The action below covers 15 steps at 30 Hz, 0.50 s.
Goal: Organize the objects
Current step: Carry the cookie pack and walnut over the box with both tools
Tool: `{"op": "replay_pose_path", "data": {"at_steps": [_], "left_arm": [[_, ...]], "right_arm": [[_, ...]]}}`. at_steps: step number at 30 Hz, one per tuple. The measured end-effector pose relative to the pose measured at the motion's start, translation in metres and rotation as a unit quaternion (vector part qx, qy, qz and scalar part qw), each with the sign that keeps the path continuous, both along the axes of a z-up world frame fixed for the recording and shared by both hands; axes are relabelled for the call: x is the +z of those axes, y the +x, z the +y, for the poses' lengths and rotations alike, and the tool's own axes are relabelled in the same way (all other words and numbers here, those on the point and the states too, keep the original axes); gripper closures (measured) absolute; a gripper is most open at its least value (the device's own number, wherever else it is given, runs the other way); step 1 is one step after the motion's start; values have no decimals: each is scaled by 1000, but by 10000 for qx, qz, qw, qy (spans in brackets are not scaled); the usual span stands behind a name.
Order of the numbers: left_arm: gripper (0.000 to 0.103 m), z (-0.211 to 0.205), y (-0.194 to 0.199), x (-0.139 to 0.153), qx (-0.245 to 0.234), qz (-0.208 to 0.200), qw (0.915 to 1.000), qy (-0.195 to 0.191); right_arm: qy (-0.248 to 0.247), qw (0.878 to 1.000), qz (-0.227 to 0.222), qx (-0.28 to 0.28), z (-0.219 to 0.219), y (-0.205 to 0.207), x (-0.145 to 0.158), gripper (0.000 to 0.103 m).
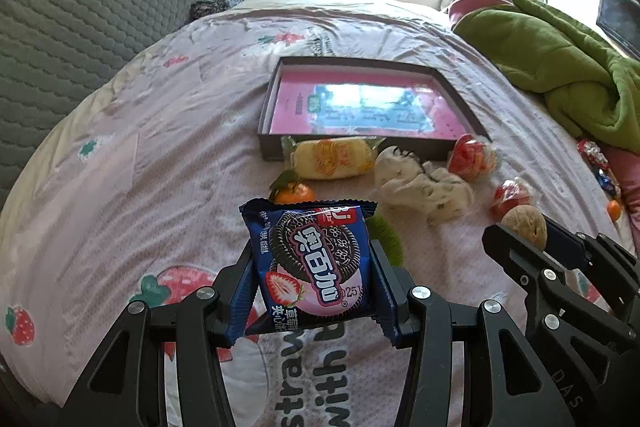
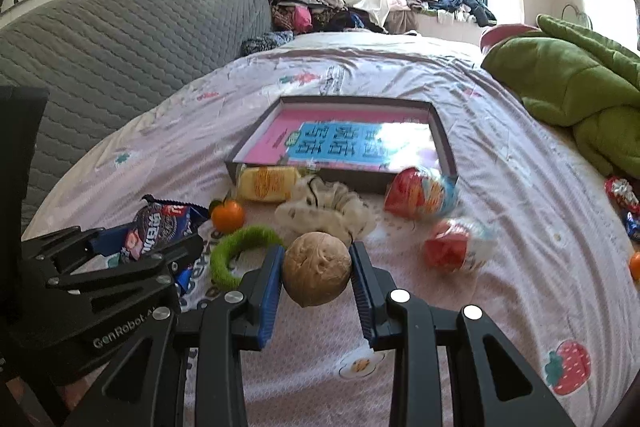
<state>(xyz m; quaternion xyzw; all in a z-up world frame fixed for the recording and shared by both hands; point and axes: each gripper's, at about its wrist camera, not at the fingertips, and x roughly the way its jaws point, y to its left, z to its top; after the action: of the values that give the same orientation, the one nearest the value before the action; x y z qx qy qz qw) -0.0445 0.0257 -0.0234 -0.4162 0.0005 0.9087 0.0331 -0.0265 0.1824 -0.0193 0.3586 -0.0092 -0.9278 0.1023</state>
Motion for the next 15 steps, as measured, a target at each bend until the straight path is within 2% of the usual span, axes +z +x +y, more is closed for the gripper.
{"op": "replay_pose_path", "data": {"at_steps": [15], "left_arm": [[50, 14, -30, 30, -104, 325, 9994, -77]], "right_arm": [[55, 9994, 331, 35, 5, -28, 40, 69]]}}
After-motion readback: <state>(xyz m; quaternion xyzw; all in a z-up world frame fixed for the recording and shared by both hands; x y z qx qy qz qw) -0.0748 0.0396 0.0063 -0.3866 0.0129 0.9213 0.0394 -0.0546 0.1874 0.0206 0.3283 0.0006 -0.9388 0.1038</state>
